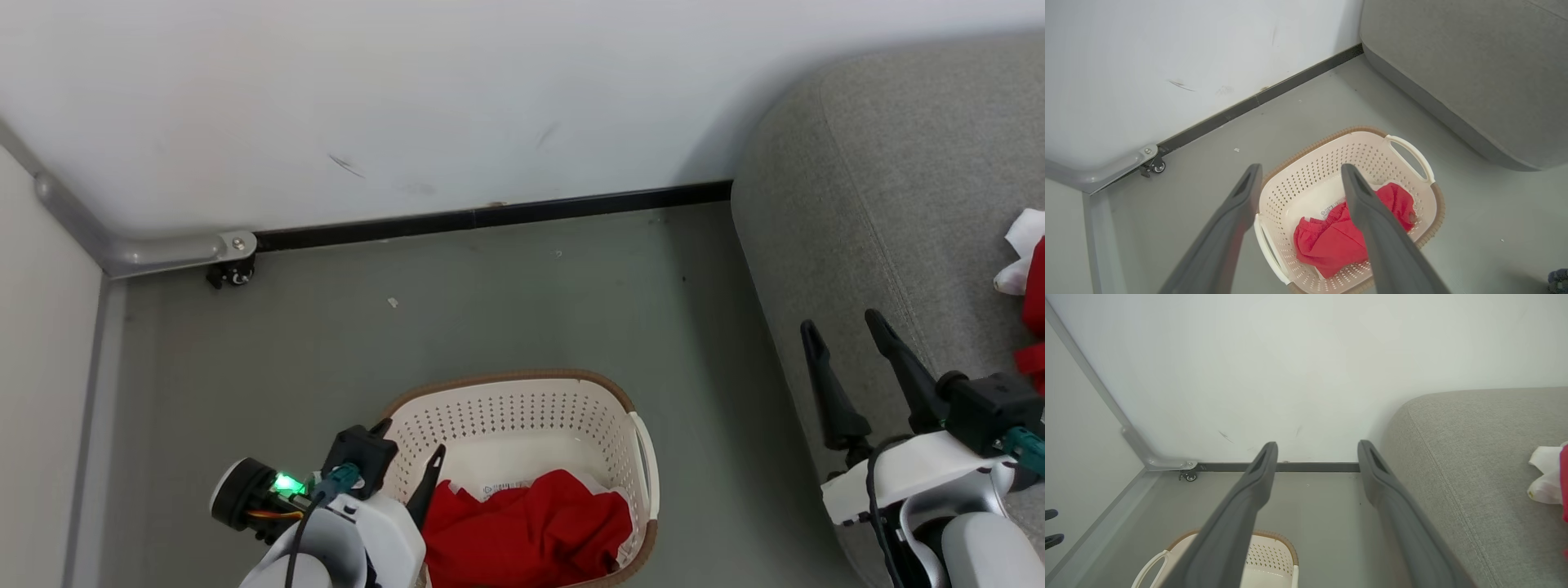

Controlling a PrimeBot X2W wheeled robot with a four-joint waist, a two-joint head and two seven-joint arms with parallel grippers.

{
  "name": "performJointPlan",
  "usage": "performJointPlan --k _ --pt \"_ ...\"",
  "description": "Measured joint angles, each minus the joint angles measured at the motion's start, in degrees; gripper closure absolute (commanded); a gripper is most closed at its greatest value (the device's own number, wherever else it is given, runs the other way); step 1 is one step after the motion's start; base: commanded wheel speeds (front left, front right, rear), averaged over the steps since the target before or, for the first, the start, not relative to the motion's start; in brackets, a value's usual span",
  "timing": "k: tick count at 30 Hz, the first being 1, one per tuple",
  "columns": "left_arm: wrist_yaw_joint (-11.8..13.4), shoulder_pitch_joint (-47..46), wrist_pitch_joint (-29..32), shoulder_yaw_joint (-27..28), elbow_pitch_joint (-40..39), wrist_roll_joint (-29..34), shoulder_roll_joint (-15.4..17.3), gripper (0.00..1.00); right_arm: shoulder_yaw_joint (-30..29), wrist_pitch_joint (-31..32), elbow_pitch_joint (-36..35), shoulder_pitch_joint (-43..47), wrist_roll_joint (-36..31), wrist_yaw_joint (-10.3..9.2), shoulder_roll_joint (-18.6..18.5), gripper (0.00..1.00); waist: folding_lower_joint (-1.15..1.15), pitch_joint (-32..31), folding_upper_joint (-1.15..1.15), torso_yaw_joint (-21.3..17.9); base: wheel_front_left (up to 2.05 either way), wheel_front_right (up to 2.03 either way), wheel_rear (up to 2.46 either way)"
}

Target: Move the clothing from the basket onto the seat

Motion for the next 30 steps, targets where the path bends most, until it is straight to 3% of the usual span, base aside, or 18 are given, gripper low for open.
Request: performJointPlan --k 11,30 --pt "-4.4 -5.3 2.6 -5.7 6.3 3.8 -3.8 0.00 -1.4 0.0 -2.9 -3.9 0.0 0.00 0.0 0.00 0.00 6.8 0.00 -2.4 0.00 0.00 0.00" --pt "-9.0 -13.4 3.6 -9.3 17.4 8.9 -5.1 0.00 -0.7 -1.1 -5.2 -14.6 1.0 0.00 0.0 0.00 0.00 19.7 0.00 -7.6 0.00 0.00 0.00"
